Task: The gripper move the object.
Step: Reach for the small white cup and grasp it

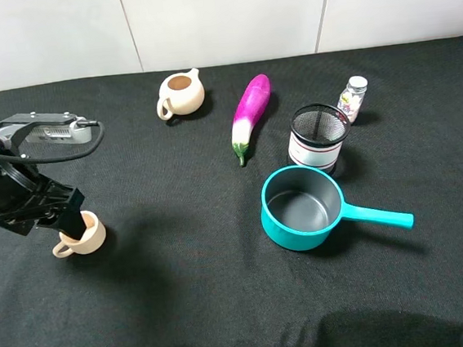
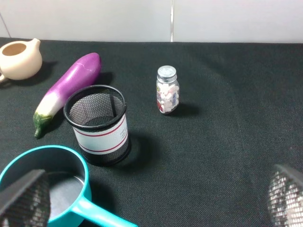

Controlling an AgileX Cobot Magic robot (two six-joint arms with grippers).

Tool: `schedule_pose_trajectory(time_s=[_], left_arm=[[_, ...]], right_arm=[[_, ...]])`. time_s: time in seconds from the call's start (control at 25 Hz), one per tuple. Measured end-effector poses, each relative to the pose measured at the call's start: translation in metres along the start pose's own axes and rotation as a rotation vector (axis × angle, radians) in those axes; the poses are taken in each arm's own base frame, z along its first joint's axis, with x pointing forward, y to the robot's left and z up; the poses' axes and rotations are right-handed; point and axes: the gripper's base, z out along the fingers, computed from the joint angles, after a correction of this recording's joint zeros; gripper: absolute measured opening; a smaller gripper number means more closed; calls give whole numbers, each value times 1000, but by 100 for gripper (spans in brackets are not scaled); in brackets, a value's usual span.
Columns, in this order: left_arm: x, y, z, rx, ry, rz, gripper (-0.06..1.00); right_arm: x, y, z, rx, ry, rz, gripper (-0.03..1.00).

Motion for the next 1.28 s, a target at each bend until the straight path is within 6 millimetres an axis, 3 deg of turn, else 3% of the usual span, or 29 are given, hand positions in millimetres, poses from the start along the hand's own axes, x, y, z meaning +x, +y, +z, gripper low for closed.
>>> schedule_pose_trajectory(time_s=[0.52, 1.28], left_arm=[[-11, 1, 23, -22, 12, 17, 73], [-15, 1, 26, -45, -18, 29, 73]], right_arm=[[0, 0, 0, 0, 0, 0, 69], [0, 0, 0, 0, 0, 0, 69]])
